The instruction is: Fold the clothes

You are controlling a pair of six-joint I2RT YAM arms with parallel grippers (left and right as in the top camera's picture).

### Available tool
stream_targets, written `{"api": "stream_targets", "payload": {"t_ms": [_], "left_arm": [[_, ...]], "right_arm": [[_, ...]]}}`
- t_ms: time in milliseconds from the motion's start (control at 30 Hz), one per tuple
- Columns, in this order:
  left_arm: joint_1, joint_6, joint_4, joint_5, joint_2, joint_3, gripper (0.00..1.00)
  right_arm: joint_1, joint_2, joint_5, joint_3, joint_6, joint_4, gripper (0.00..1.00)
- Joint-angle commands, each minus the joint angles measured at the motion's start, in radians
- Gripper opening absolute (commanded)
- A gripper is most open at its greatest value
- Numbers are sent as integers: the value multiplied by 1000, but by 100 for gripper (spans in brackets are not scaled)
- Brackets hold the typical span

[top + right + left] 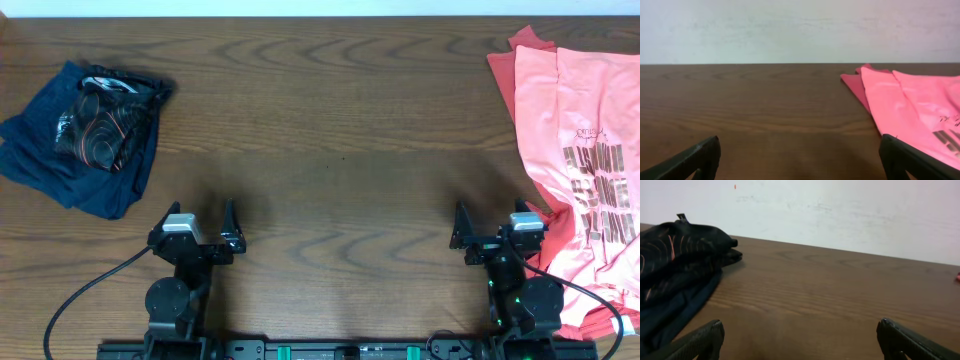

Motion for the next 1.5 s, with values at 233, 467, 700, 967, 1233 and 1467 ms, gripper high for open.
{"api": "stream_targets", "payload": {"t_ms": [233, 467, 700, 967, 1233, 1467], "left_arm": [[-4, -70, -132, 107, 106, 116, 98], [-4, -70, -281, 110, 402, 360, 98], [-4, -69, -504, 111, 754, 631, 98], [-4, -70, -664, 114, 1011, 787, 98], [-4, -70, -662, 114, 1058, 787, 98], [-4, -70, -663, 114, 1058, 787, 98]], "right_arm": [[-8, 92, 93, 102, 61, -82, 99], [-8, 401, 141, 311, -11, -192, 99], [-44, 843, 150, 613, -60, -410, 99], [-113, 1291, 186, 917, -82, -568, 99], [-184, 1541, 453, 921, -139, -384, 91], [-253, 1662, 509, 921, -188, -328, 76]]}}
